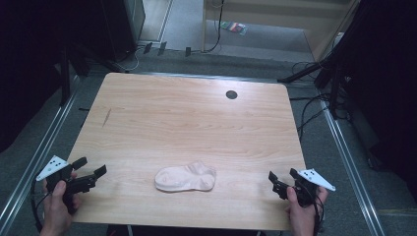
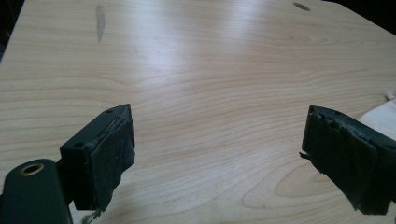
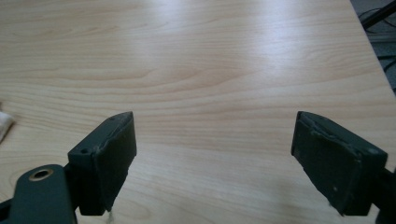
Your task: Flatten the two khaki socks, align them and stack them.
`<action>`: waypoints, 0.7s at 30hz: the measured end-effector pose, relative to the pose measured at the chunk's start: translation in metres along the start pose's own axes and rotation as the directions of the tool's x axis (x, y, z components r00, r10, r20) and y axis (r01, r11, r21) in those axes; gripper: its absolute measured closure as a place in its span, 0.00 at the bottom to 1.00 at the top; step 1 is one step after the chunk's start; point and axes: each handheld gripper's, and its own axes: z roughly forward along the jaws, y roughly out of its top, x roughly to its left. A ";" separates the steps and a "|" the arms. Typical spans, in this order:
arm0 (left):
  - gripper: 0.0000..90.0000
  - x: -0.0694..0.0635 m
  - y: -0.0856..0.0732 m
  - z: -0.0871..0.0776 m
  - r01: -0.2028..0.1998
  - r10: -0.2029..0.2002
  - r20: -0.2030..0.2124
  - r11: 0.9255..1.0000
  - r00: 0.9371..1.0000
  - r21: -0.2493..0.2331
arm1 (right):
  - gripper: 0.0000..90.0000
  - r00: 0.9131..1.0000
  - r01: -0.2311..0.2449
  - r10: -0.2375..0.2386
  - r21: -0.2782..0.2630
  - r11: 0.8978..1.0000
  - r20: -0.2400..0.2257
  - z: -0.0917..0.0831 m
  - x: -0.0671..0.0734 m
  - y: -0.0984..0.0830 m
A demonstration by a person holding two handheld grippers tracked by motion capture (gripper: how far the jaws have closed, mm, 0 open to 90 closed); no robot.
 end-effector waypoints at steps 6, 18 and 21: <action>0.11 0.009 -0.002 -0.004 0.011 -0.011 -0.020 1.000 1.000 0.005 | 0.16 1.000 -0.003 0.002 0.019 1.000 0.010 -0.006 -0.010 -0.006; 0.11 0.011 -0.003 -0.004 0.001 -0.001 -0.021 1.000 1.000 0.014 | 0.16 0.999 -0.043 0.042 0.035 0.998 0.028 -0.021 -0.029 -0.020; 0.11 0.010 -0.003 -0.001 -0.001 0.001 -0.009 1.000 1.000 0.027 | 0.16 0.998 -0.063 0.061 0.052 0.997 0.029 -0.023 -0.032 -0.024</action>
